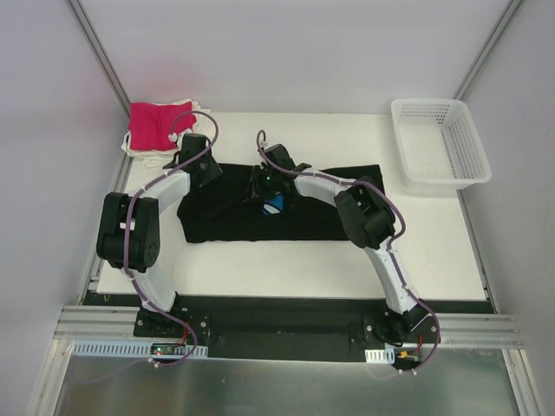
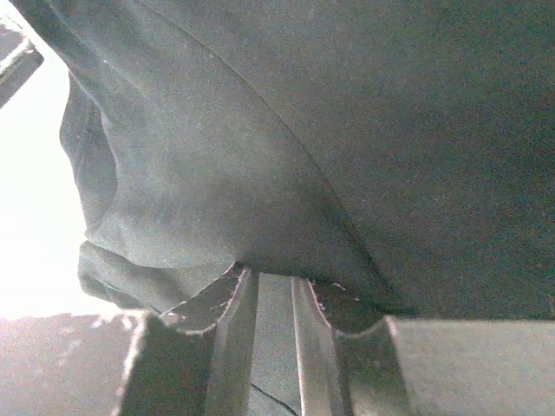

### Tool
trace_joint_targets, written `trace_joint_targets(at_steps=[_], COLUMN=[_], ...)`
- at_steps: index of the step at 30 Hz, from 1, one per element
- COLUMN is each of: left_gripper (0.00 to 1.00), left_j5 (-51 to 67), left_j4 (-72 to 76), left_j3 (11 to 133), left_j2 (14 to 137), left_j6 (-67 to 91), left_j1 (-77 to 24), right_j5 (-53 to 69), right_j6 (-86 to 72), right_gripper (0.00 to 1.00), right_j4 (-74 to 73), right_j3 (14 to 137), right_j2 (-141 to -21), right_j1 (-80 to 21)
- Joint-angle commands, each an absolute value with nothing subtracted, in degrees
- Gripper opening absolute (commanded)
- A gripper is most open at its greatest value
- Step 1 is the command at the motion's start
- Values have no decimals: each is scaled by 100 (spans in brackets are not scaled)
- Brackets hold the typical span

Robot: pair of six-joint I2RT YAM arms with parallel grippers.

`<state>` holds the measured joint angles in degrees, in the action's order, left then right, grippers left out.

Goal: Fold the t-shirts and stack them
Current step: Fold the other side of the tshirt into a rectangle

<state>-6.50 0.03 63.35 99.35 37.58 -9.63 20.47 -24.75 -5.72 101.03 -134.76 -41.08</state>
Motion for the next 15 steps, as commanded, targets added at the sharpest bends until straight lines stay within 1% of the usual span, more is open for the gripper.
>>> trace_joint_targets(at_steps=[1,3,4,5,10,13,15], left_gripper=[37,37,39,39,38,35,30], left_j5=[-56,-9,17,183,202,973,1300], left_j4=[88,-130,-149,-402,-1221,-1485,-1730], left_j3=[6872,7022,7101,7206,7831,7752,7665], left_j2=[9853,9739,9686,9659,9580,9308,9054], left_j6=[2850,2315,2051,1778,230,-420,-790], left_j1=[-958,-1167,-1273,-1388,-2108,-2345,-2487], right_j5=[1924,1951,2082,2144,2617,2777,2812], right_j6=[-2452,-2487,-2496,-2505,-2461,-2417,-2382], right_gripper=[27,30,32,32,33,34,34], right_j4=[-749,-537,-397,-361,-115,-97,-105], right_j3=[9898,9354,9212,8967,8447,8376,8315], right_j2=[-13264,-12835,-12710,-12552,-11604,-11269,-11128], right_j1=[-3718,-3551,-3481,-3315,-2656,-2313,-2154])
